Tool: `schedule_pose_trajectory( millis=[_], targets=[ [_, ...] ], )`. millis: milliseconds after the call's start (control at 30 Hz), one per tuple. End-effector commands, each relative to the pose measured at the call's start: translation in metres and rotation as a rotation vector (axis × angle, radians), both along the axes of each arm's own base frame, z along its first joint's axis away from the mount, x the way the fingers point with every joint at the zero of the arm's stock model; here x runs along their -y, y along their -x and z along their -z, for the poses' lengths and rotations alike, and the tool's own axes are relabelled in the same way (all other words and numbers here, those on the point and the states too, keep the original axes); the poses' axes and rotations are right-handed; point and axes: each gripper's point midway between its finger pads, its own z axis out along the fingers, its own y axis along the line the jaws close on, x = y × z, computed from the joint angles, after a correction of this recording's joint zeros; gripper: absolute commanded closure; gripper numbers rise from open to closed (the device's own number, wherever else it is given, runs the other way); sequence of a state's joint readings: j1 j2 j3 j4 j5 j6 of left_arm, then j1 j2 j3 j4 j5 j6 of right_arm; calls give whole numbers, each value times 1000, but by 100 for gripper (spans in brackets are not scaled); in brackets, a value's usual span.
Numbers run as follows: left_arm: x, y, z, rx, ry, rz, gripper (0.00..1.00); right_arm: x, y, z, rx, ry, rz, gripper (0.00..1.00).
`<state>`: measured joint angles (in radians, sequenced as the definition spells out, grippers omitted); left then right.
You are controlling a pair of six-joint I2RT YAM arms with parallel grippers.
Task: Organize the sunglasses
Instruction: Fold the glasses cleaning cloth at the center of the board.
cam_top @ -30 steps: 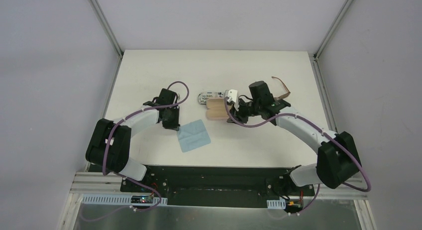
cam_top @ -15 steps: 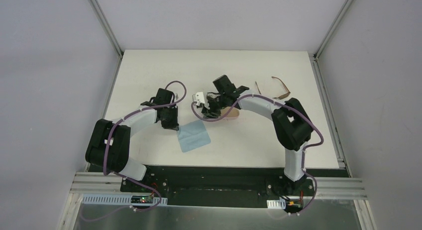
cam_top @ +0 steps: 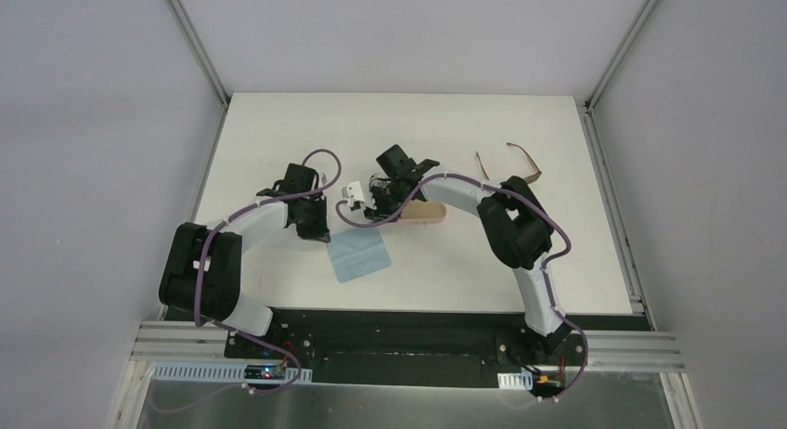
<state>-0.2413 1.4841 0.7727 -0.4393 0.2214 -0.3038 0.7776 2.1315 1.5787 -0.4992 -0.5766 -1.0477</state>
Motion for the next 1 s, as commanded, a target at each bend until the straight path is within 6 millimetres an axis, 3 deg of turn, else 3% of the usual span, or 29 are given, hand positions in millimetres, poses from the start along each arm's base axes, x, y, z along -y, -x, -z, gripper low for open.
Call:
schedule_pose_trajectory(
  millis=[0, 433, 700, 967],
  targets=[
    [3, -7, -7, 39, 37, 16, 100, -2, -8, -1, 21, 20, -4, 68],
    [2, -8, -9, 47, 47, 15, 100, -1, -2, 11, -94, 91, 14, 68],
    [3, -8, -9, 45, 57, 20, 100, -4, -6, -16, -82, 47, 48, 68],
    [5, -7, -9, 42, 65, 24, 100, -14, -24, -40, -26, -21, 140, 69]
  ],
)
